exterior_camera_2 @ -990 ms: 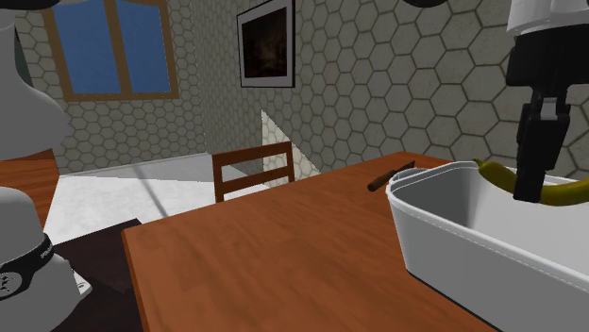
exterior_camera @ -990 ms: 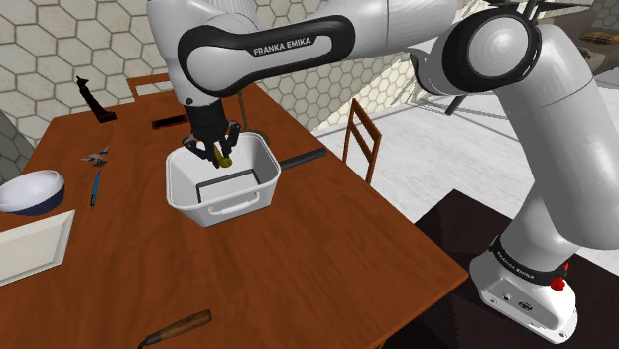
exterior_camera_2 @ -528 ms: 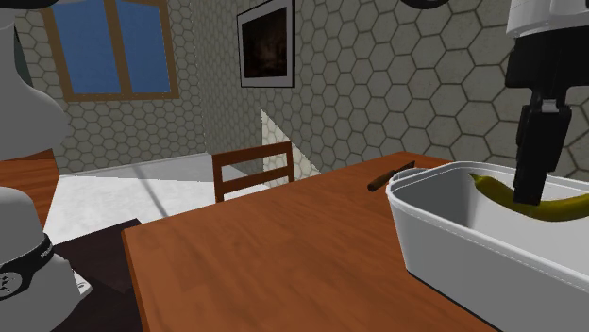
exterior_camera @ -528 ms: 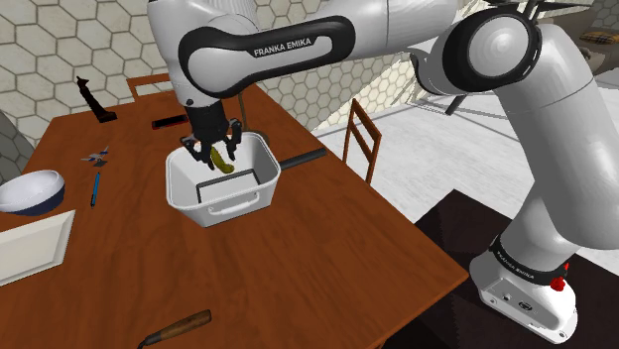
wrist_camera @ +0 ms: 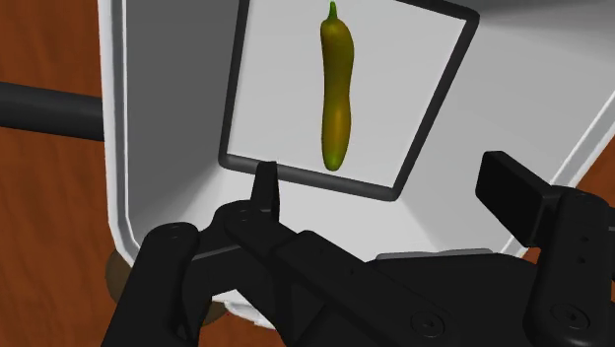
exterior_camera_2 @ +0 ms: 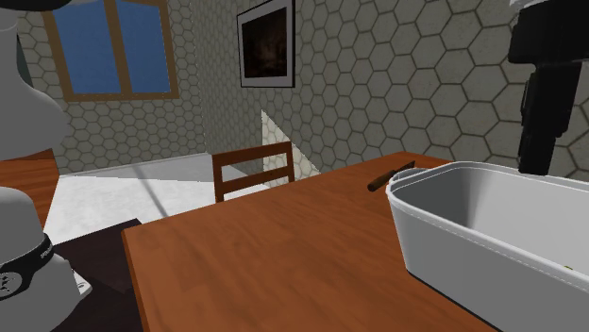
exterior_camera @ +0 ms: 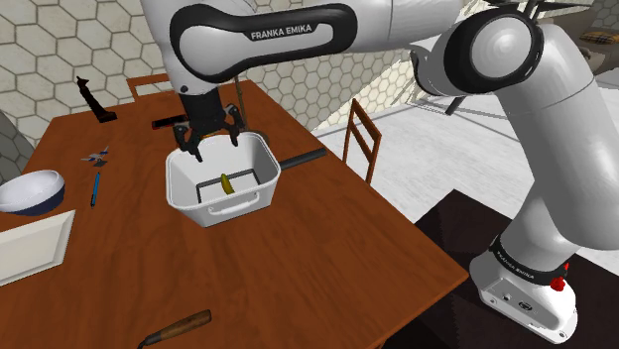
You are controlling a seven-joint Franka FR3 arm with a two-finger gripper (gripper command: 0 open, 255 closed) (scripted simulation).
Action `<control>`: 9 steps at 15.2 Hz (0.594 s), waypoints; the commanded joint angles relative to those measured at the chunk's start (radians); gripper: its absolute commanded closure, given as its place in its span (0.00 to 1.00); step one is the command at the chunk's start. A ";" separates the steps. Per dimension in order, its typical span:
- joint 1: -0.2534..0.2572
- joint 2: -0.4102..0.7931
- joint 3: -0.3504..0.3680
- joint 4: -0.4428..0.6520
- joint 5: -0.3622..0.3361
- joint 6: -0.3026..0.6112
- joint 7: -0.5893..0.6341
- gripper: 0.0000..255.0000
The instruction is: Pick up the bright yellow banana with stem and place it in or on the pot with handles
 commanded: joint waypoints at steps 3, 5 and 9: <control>0.022 0.009 -0.003 0.081 -0.001 -0.066 -0.015 0.00; 0.022 0.009 -0.003 0.081 -0.001 -0.066 -0.015 0.00; 0.022 0.009 -0.003 0.081 -0.001 -0.066 -0.015 0.00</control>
